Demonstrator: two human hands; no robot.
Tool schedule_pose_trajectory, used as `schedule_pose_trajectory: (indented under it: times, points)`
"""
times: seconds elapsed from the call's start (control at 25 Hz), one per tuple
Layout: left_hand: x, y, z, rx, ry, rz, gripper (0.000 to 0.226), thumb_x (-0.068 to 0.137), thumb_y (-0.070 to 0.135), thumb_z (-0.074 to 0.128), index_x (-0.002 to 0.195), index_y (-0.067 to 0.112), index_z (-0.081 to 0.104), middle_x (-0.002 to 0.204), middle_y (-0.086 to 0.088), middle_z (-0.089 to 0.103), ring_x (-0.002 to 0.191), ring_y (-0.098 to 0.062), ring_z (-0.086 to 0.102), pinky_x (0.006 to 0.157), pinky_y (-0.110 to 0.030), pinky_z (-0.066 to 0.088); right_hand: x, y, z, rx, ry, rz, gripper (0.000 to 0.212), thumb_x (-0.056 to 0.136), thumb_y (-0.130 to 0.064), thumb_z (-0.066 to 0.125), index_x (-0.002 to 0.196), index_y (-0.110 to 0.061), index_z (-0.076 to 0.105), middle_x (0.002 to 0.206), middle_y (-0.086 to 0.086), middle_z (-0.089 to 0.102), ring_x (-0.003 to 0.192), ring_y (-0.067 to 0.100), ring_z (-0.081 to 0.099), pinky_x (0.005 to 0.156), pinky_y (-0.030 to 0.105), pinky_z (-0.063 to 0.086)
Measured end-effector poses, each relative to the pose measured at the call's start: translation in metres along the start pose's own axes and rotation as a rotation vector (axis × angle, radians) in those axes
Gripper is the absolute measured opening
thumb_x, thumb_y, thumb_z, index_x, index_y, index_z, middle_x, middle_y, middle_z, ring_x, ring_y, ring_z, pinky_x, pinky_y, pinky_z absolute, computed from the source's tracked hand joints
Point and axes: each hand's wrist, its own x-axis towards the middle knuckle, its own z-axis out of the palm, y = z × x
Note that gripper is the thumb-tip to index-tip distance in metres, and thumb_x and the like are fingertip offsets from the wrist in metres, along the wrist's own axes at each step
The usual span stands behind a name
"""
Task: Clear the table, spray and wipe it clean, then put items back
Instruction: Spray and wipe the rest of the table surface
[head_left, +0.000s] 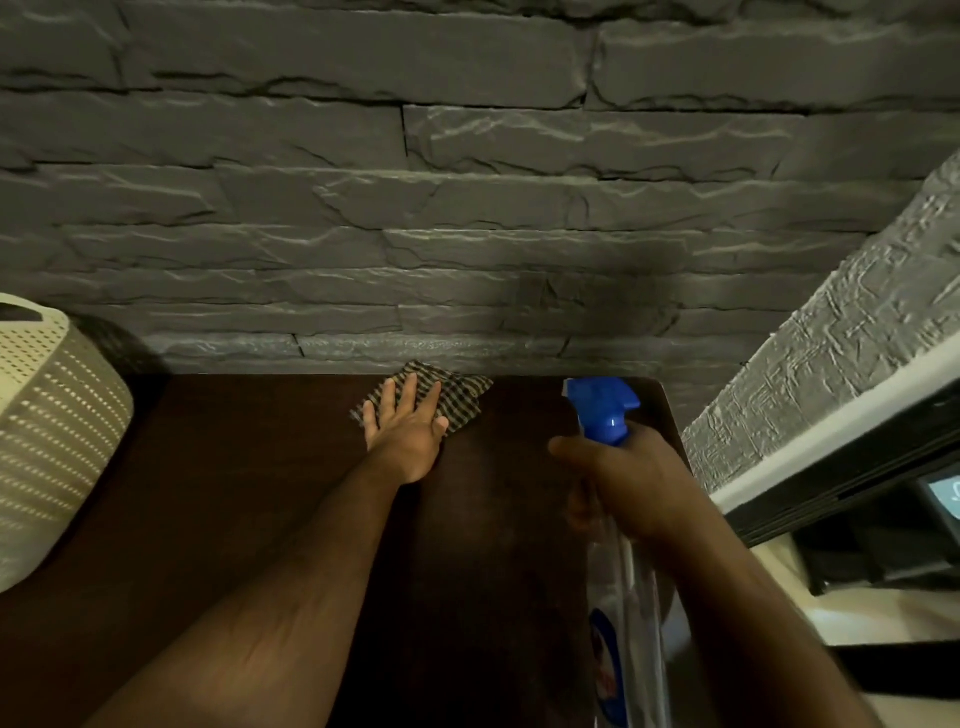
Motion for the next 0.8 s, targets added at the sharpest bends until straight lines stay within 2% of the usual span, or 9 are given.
schedule_pose_trajectory:
  times: [0.12, 0.24, 0.36, 0.48, 0.6, 0.68, 0.8]
  points:
    - [-0.018, -0.03, 0.002, 0.05, 0.044, 0.127, 0.053, 0.105, 0.043, 0.02, 0.155, 0.035, 0.005, 0.162, 0.008, -0.014, 0.147, -0.015, -0.02, 0.118, -0.044, -0.011, 0.0, 0.003, -0.009, 0.021, -0.004, -0.037, 0.021, 0.086, -0.023, 0.067, 0.096, -0.01, 0.054, 0.059, 0.003, 0.06, 0.042, 0.01, 0.059, 0.042, 0.018, 0.047]
    - [-0.042, -0.057, 0.006, 0.059, 0.049, 0.137, 0.052, 0.105, 0.042, 0.021, 0.154, 0.038, 0.004, 0.161, 0.013, -0.013, 0.144, -0.007, -0.023, 0.116, -0.038, -0.015, -0.001, 0.003, -0.013, 0.01, -0.018, -0.065, 0.018, 0.086, -0.023, 0.067, 0.092, -0.011, 0.054, 0.054, 0.001, 0.059, 0.041, 0.01, 0.058, 0.042, 0.017, 0.046]
    - [-0.043, -0.052, 0.004, -0.018, 0.03, 0.043, 0.051, 0.104, 0.043, 0.022, 0.153, 0.039, 0.009, 0.162, 0.014, -0.01, 0.144, -0.004, -0.021, 0.116, -0.036, -0.016, -0.002, 0.003, -0.021, 0.056, 0.031, -0.077, 0.017, 0.086, -0.023, 0.068, 0.089, -0.012, 0.055, 0.054, 0.001, 0.06, 0.04, 0.009, 0.058, 0.04, 0.017, 0.046]
    - [-0.024, -0.021, 0.0, -0.123, 0.074, -0.117, 0.058, 0.1, 0.057, 0.01, 0.154, 0.035, 0.017, 0.163, 0.009, -0.001, 0.149, -0.013, -0.011, 0.118, -0.043, -0.011, -0.005, 0.006, -0.037, 0.031, 0.118, -0.082, 0.019, 0.084, -0.027, 0.069, 0.085, -0.013, 0.056, 0.053, 0.001, 0.06, 0.041, 0.011, 0.058, 0.041, 0.022, 0.048]
    - [-0.002, 0.019, -0.004, -0.073, 0.085, -0.207, 0.06, 0.101, 0.056, 0.008, 0.155, 0.031, 0.008, 0.164, 0.002, -0.006, 0.149, -0.024, -0.014, 0.118, -0.051, -0.01, -0.014, 0.01, -0.044, -0.038, 0.082, -0.088, 0.019, 0.084, -0.029, 0.069, 0.086, -0.013, 0.057, 0.056, 0.002, 0.06, 0.044, 0.011, 0.057, 0.045, 0.023, 0.047]
    - [-0.007, 0.041, 0.008, -0.026, 0.128, -0.144, 0.058, 0.102, 0.052, 0.014, 0.155, 0.03, 0.007, 0.164, 0.001, -0.006, 0.149, -0.025, -0.015, 0.117, -0.051, -0.011, -0.023, 0.015, -0.042, -0.006, 0.03, -0.074, 0.018, 0.084, -0.027, 0.068, 0.085, -0.013, 0.057, 0.056, 0.001, 0.06, 0.049, 0.015, 0.057, 0.053, 0.028, 0.051]
    - [-0.044, 0.052, 0.047, 0.064, 0.182, 0.104, 0.057, 0.101, 0.052, 0.015, 0.155, 0.033, 0.011, 0.164, 0.008, -0.002, 0.149, -0.016, -0.014, 0.116, -0.043, -0.012, -0.034, 0.024, -0.042, 0.06, -0.042, -0.016, 0.012, 0.086, -0.023, 0.067, 0.089, -0.014, 0.058, 0.056, 0.001, 0.06, 0.052, 0.017, 0.058, 0.065, 0.039, 0.055]
